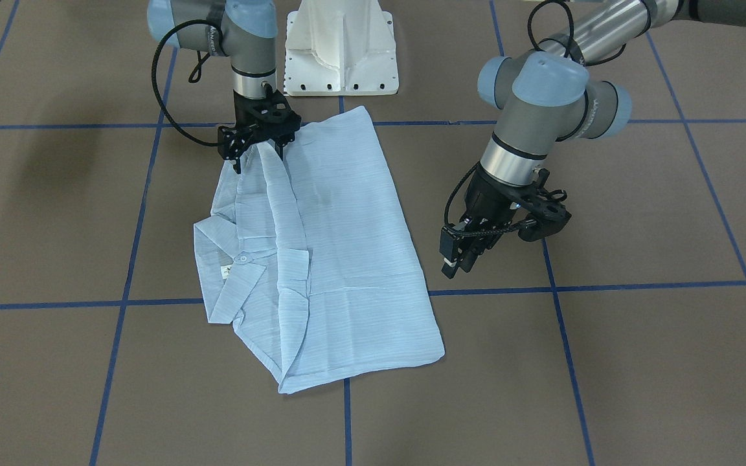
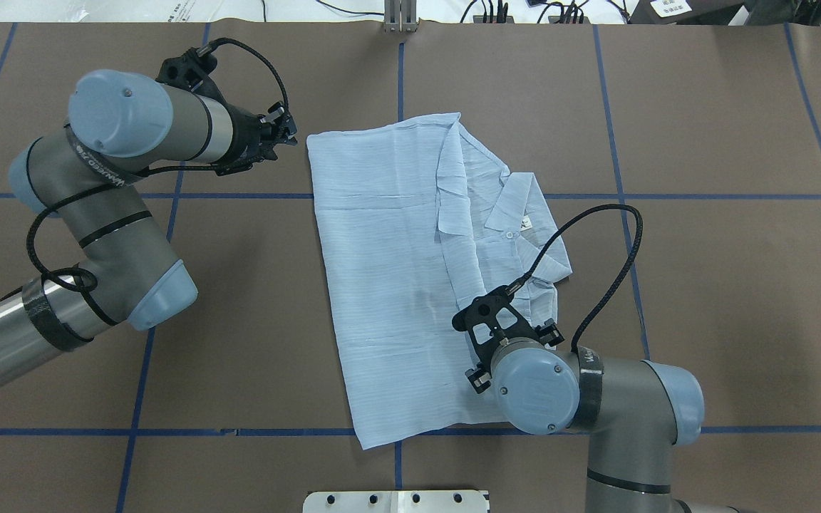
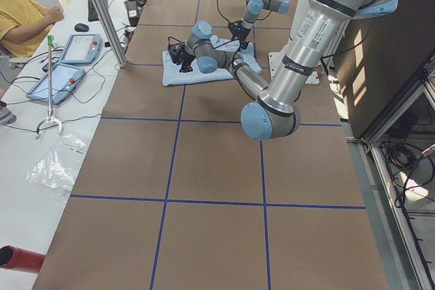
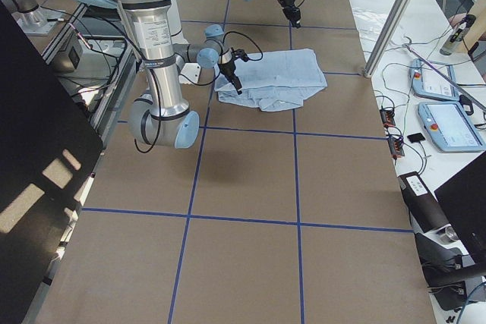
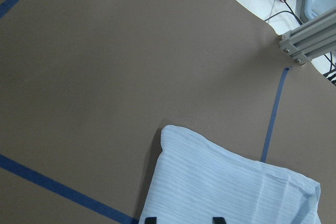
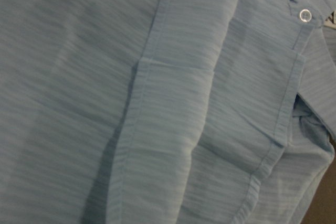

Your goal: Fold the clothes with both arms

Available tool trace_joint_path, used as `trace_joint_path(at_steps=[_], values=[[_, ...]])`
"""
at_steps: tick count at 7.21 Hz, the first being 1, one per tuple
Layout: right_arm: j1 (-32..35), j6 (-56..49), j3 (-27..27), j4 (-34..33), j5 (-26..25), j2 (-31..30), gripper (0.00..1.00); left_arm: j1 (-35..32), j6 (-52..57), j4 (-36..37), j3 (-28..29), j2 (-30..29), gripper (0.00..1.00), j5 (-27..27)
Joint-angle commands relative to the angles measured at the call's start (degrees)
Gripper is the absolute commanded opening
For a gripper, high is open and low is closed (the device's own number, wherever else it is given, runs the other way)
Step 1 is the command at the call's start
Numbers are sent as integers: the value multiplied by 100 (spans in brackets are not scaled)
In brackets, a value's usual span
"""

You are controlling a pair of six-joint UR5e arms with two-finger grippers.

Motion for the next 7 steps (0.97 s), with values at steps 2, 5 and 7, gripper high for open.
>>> trace_joint_path(at_steps=[2,5,7], values=[[192,-420,548,81,22,-1068,100,-18,0,18,-33,-4,46,2],[315,-432,894,107,66,-1521,100,-70,9,659,-455,-4,46,2],[517,-433,841,273,75,-1983,100,-88,17,677,-507,-13,46,2]])
